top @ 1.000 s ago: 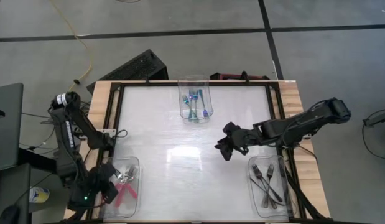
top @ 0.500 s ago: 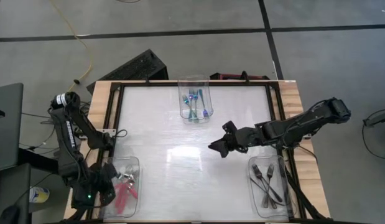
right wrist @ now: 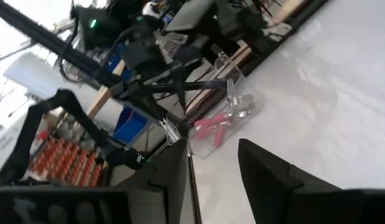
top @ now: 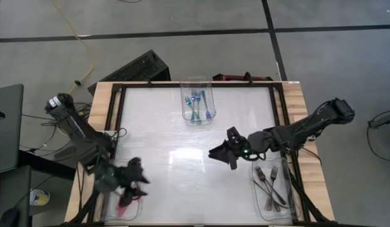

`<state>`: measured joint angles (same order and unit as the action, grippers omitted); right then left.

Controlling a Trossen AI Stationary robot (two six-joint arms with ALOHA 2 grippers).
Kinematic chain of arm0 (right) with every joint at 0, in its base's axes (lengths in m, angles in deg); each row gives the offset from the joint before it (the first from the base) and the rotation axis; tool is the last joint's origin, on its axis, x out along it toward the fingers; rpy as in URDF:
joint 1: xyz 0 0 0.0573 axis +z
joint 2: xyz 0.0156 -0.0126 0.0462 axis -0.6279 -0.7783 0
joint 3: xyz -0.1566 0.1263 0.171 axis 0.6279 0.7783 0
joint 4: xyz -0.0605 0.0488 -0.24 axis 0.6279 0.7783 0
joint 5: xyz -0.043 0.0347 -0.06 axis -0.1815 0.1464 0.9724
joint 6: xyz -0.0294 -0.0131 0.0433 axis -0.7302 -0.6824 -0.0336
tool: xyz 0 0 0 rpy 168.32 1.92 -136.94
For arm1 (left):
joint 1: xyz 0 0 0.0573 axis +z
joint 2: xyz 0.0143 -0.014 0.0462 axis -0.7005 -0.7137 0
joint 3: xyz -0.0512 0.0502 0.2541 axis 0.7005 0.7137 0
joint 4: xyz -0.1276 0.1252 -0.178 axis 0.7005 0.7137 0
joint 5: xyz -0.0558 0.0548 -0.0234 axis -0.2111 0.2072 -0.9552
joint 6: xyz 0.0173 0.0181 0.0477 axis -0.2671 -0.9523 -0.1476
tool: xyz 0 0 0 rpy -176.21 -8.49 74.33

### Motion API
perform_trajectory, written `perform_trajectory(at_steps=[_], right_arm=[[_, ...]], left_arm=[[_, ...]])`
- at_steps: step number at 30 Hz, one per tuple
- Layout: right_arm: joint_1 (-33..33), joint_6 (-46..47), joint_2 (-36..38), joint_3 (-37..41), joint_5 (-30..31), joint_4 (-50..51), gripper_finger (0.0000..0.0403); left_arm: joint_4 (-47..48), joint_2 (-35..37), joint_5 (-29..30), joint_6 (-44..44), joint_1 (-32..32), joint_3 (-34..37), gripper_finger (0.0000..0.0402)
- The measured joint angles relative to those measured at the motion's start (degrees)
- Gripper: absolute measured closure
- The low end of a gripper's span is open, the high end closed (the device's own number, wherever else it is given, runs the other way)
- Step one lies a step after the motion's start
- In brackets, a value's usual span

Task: Sort silverware by color (type)
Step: Return to Home Position

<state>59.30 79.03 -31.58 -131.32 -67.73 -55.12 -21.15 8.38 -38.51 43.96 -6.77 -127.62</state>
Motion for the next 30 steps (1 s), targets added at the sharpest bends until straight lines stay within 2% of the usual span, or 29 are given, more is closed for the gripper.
perform_trajectory(at_steps=[5,8,11,14,18,23,26,30], right_arm=[[0.12,-6.90,0.17,-2.08,-0.61,0.20,0.0236],[-1.20,-14.04,1.61,-3.85,-0.76,3.71,0.0237],[-3.38,-25.18,4.35,-5.34,-0.65,11.57,0.0239],[-6.51,-26.53,8.18,-6.82,-0.21,21.24,0.0250],[-10.53,-27.22,14.92,-7.64,-0.09,30.79,0.0270],[-11.88,-33.00,24.14,-7.24,2.95,37.68,0.0310],[-11.90,-36.49,29.65,-3.72,5.07,32.60,0.0346],[-11.98,-40.88,34.29,6.95,3.09,14.05,0.0389]], left_arm=[[-11.94,0.03,0.24,-20.38,11.31,0.01,0.0191],[-18.24,0.37,0.33,-30.30,17.85,-0.36,0.0191],[-16.67,0.51,-0.11,-39.96,23.69,-2.85,0.0192],[-10.33,1.71,0.86,-48.43,28.43,-5.62,0.0203],[-2.00,5.42,1.63,-49.75,33.87,-7.29,0.0250],[4.27,14.93,-0.56,-46.84,38.49,-4.96,0.0340],[1.46,23.32,-0.78,-45.11,39.14,0.44,0.0390],[-12.08,35.21,-2.43,-43.86,39.14,12.68,0.0397]])
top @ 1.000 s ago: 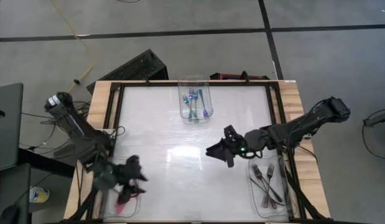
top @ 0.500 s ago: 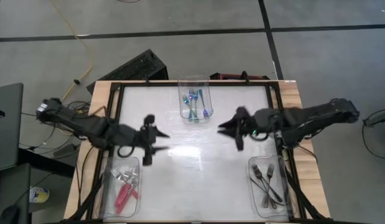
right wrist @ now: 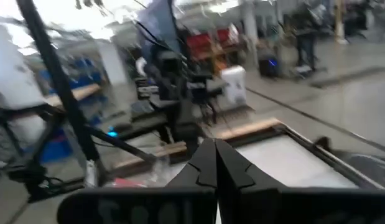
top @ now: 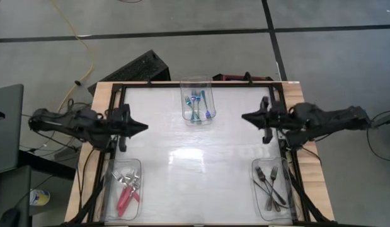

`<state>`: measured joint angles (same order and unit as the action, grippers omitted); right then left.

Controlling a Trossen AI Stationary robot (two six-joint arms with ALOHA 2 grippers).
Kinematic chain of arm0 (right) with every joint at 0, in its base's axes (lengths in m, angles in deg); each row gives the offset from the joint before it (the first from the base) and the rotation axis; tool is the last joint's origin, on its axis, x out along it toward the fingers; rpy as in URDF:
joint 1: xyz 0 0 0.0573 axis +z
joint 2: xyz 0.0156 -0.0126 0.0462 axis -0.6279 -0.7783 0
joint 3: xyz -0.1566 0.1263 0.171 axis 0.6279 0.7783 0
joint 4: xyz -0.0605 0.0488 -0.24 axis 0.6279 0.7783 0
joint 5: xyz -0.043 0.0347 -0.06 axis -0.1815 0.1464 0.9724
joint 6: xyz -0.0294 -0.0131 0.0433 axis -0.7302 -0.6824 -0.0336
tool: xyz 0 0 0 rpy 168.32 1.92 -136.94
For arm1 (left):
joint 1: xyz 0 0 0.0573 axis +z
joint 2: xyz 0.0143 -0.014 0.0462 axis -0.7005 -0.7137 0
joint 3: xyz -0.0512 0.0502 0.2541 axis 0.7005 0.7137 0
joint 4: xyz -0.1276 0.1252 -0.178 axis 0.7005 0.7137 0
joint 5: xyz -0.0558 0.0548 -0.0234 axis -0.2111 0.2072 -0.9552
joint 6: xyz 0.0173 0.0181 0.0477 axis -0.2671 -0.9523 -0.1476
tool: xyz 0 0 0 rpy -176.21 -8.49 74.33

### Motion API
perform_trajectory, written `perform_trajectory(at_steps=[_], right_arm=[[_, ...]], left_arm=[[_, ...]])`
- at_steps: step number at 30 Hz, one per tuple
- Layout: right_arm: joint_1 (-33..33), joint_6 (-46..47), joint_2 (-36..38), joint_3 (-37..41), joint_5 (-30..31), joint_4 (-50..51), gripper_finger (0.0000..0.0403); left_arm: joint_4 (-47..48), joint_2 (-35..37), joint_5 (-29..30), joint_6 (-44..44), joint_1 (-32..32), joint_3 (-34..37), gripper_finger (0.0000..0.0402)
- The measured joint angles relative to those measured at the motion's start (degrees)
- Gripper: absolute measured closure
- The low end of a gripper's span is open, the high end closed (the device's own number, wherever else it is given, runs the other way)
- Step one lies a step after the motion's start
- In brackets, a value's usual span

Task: Sort silverware by color (type)
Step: Return to Home Position

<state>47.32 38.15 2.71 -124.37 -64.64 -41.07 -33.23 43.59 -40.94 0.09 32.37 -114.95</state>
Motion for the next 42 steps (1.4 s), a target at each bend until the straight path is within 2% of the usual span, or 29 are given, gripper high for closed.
perform_trajectory(at_steps=[3,6,13,17,27,34,37,42], right_arm=[[-0.46,0.17,1.29,8.85,-2.84,-12.19,0.0383],[-1.17,2.90,2.45,16.14,-4.82,-18.66,0.0374],[-1.83,6.52,8.95,26.53,-6.70,-22.92,0.0389],[-1.73,6.51,15.87,31.01,-6.82,-22.51,0.0383],[-2.23,5.69,30.13,41.54,-8.02,-20.48,0.0385],[-2.25,3.98,33.77,42.21,-7.22,-8.71,0.0383],[-2.21,3.88,33.69,42.09,-4.89,-5.97,0.0383],[-2.21,3.77,32.68,42.05,-3.99,-6.05,0.0373]], left_arm=[[-12.22,8.15,-2.58,2.19,0.00,10.38,0.0401],[-20.40,15.50,-3.55,3.92,-0.02,18.97,0.0401],[-21.66,30.57,-2.17,7.03,-0.02,28.75,0.0401],[-20.57,30.08,-2.14,6.11,-0.02,30.34,0.0401],[-22.47,28.68,3.40,14.24,0.00,34.73,0.0401],[-21.73,28.30,8.33,22.08,-0.02,36.67,0.0401],[-21.71,27.65,8.09,20.44,-0.02,36.67,0.0401],[-20.55,26.62,2.08,10.38,-0.02,36.67,0.0401]])
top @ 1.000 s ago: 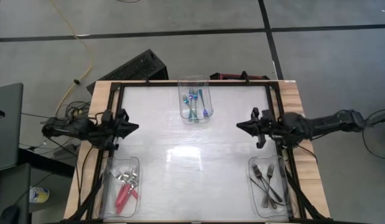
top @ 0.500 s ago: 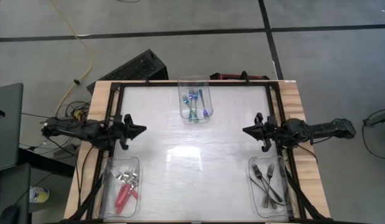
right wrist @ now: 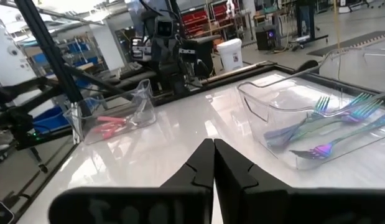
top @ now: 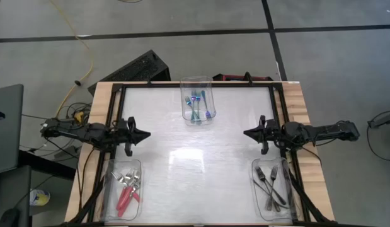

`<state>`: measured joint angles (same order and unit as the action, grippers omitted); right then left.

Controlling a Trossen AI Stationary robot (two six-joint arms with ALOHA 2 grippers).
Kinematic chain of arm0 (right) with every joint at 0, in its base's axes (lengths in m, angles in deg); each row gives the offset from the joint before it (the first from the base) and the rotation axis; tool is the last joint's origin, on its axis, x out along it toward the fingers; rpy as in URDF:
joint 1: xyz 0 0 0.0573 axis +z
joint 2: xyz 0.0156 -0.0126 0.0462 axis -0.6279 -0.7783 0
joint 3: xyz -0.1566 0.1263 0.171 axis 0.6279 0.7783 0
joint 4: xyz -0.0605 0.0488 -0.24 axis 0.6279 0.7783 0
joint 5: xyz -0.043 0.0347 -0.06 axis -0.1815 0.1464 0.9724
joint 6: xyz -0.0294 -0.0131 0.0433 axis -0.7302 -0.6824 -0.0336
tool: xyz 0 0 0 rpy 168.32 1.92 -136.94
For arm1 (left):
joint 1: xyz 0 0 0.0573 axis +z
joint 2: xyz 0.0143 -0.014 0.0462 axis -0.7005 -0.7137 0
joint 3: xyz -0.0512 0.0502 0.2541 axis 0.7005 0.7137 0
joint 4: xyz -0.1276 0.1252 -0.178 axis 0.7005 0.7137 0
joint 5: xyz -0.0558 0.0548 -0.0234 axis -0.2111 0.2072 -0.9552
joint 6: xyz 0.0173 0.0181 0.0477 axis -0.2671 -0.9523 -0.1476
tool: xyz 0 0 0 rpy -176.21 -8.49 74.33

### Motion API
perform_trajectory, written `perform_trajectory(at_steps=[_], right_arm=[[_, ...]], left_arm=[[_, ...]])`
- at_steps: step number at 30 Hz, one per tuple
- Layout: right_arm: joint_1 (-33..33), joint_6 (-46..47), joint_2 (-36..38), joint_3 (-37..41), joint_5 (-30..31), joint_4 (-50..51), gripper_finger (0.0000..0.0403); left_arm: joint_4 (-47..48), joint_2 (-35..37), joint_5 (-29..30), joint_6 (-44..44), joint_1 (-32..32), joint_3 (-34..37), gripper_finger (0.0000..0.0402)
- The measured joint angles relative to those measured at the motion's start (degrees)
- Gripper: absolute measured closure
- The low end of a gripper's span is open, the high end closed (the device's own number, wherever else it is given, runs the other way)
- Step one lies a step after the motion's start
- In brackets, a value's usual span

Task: Sort silverware by color (type)
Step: Return to Home Position

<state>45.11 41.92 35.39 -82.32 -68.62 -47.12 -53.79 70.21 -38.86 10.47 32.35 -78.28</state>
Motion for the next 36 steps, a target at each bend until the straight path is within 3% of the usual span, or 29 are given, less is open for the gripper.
perform_trajectory(at_steps=[4,15,36], right_arm=[[0.00,0.01,0.00,-0.01,0.02,0.19,0.0360],[0.00,0.15,0.02,-0.01,0.09,0.30,0.0356],[0.00,0.13,0.02,0.02,0.20,0.19,0.0355]], left_arm=[[0.34,-0.08,-0.60,-5.97,0.00,0.00,0.0401],[12.61,-0.20,0.31,-7.05,0.00,-0.37,0.0401],[13.23,-0.43,0.39,-6.96,0.00,-0.44,0.0401]])
